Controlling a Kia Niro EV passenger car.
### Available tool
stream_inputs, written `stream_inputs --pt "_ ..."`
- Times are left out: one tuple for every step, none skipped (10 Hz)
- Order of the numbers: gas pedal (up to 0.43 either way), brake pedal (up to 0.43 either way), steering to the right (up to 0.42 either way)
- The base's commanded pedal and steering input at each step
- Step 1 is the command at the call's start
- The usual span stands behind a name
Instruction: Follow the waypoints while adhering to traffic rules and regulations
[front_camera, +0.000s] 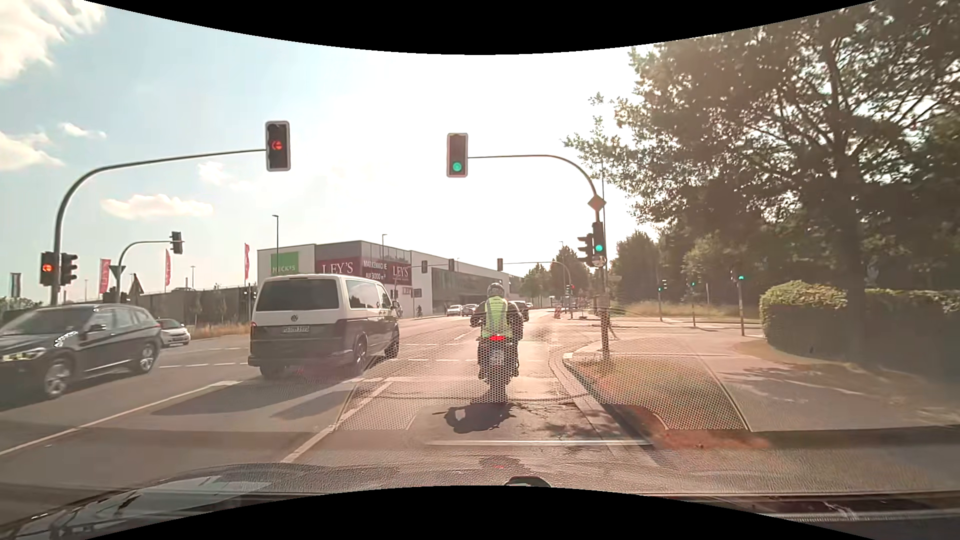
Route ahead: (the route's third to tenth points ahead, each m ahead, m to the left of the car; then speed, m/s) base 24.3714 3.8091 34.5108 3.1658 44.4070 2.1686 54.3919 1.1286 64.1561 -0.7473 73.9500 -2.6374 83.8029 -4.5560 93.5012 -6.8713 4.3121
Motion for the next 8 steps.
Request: stream_inputs --pt "0.067 0.0 0.031" --pt "0.087 0.0 0.031" --pt "0.087 0.0 0.029" --pt "0.098 0.0 0.026" --pt "0.118 0.0 0.024" --pt "0.13 0.0 0.024" --pt "0.138 0.0 0.024" --pt "0.138 0.0 0.023"
